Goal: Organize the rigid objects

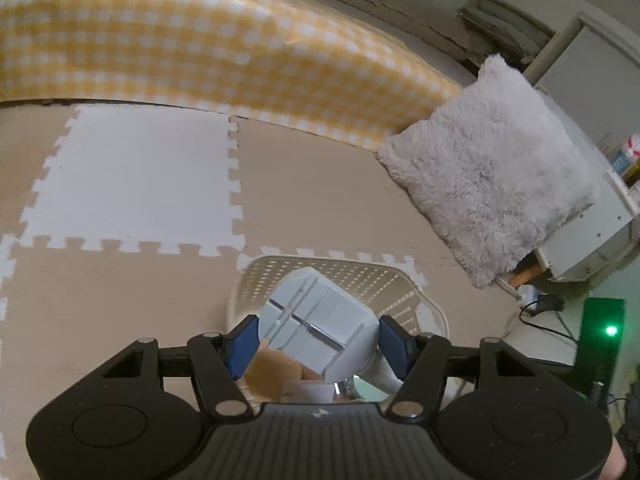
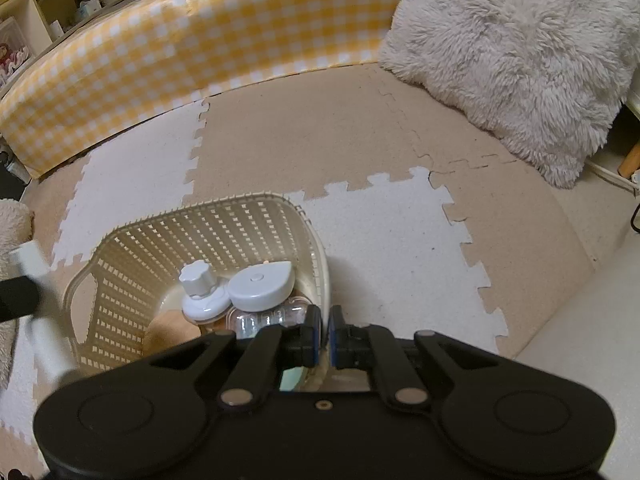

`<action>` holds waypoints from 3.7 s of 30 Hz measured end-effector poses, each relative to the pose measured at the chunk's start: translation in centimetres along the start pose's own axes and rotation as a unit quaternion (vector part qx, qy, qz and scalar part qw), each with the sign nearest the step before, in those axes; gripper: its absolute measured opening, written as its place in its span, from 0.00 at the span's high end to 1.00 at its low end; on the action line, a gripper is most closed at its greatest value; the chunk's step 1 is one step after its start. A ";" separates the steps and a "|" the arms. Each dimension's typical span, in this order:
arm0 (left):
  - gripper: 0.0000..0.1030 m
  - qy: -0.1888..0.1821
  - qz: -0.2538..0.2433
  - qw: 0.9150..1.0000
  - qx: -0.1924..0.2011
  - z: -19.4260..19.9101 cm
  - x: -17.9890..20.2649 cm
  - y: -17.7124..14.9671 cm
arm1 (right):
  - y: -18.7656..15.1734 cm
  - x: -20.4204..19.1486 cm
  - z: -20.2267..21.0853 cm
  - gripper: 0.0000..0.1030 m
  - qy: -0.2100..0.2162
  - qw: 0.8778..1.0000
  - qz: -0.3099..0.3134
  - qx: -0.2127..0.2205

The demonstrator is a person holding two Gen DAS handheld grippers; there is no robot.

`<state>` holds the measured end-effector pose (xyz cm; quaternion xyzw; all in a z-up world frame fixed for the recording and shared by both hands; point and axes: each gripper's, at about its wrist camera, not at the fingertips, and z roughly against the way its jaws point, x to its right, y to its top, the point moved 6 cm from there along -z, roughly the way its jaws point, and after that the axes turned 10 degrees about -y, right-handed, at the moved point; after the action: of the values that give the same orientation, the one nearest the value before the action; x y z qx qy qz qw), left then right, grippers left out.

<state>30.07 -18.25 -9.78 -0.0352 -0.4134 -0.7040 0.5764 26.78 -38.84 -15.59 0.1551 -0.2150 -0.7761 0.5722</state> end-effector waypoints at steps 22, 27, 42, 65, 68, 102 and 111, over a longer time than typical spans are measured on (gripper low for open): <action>0.36 0.104 0.007 0.994 -0.022 -4.3 -0.1 -1.7 | 0.0 0.1 0.0 0.95 0.005 1.000 -0.003 -0.001; 0.30 0.104 0.006 0.994 -0.032 -4.0 -0.2 -1.8 | 0.0 0.1 0.0 0.95 0.005 1.000 -0.002 -0.001; 0.39 0.062 -0.070 0.993 -0.067 -2.9 1.6 -2.3 | 0.0 0.1 -0.1 0.95 0.005 1.000 -0.003 -0.001; 0.84 0.106 -0.176 0.962 -0.182 -7.5 0.6 -1.2 | 0.0 0.2 -0.1 0.95 0.010 1.000 -0.009 -0.002; 0.82 0.106 -0.175 0.963 -0.175 -7.3 0.6 -1.0 | 0.0 0.3 -0.1 0.95 0.011 1.000 -0.009 -0.002; 0.00 0.060 -0.152 0.986 -0.020 8.0 1.5 -1.7 | 0.5 0.3 9.7 0.57 -0.016 0.995 -0.025 0.095; 0.00 0.077 -0.157 0.983 0.058 13.5 1.9 -2.0 | -2.3 -0.4 17.8 0.28 -0.032 0.985 -0.030 0.167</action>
<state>21.95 -11.36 -0.99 0.1183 -0.4083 -0.7610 0.4901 16.37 -35.15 -1.45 0.2300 -0.3555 -0.7503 0.5078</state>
